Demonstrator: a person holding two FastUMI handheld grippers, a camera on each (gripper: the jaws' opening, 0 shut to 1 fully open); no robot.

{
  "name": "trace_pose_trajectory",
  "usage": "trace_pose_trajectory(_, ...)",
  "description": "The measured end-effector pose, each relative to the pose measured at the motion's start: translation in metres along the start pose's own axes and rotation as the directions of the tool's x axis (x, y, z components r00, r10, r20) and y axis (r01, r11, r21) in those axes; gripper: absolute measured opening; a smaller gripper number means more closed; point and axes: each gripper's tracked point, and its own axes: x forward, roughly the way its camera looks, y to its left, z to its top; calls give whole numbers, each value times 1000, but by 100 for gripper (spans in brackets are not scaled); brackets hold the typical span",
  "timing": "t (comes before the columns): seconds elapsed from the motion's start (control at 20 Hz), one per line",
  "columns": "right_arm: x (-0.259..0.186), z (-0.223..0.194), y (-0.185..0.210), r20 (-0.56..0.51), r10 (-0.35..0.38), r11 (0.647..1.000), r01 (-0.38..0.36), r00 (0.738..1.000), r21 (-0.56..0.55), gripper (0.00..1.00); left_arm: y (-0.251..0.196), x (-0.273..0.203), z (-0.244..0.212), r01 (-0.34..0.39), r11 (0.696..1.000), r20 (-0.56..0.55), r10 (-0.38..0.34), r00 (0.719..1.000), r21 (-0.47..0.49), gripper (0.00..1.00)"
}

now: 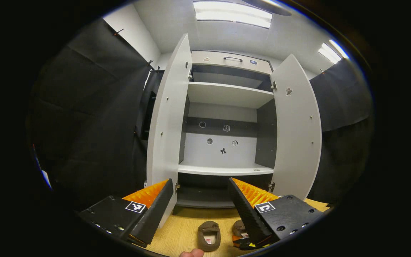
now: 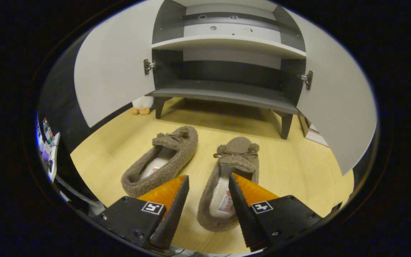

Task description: Grab one shoe with the right hand and put it into the shoe cabinet, grab the other shoe with the left hand and put it into the shoe cabinet; then close the right door with the right hand and the left door with the left hand.

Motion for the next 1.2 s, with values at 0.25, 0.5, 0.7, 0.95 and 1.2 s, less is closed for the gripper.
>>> trace_pose_trajectory(0.25,20,-8,0,-52,-19,1000,19,998,4,65,-3,1,-2,7,1000,0,-7,1000,4,95)
trace_pose_trajectory(0.5,36,-11,-4,-71,-61,998,60,996,-12,48,-3,4,-4,8,1000,-4,-8,1000,11,95)
trace_pose_trajectory(0.7,46,-13,-6,-61,-93,994,89,994,-56,38,-2,4,-5,4,1000,-9,-4,1000,12,95)
trace_pose_trajectory(0.95,48,-12,-13,-21,-122,987,119,992,-109,32,-3,6,-9,6,1000,-15,-6,1000,13,95)
trace_pose_trajectory(1.2,46,-7,-11,35,-57,996,60,998,-69,8,-4,5,-13,9,1000,-26,-9,1000,2,95)
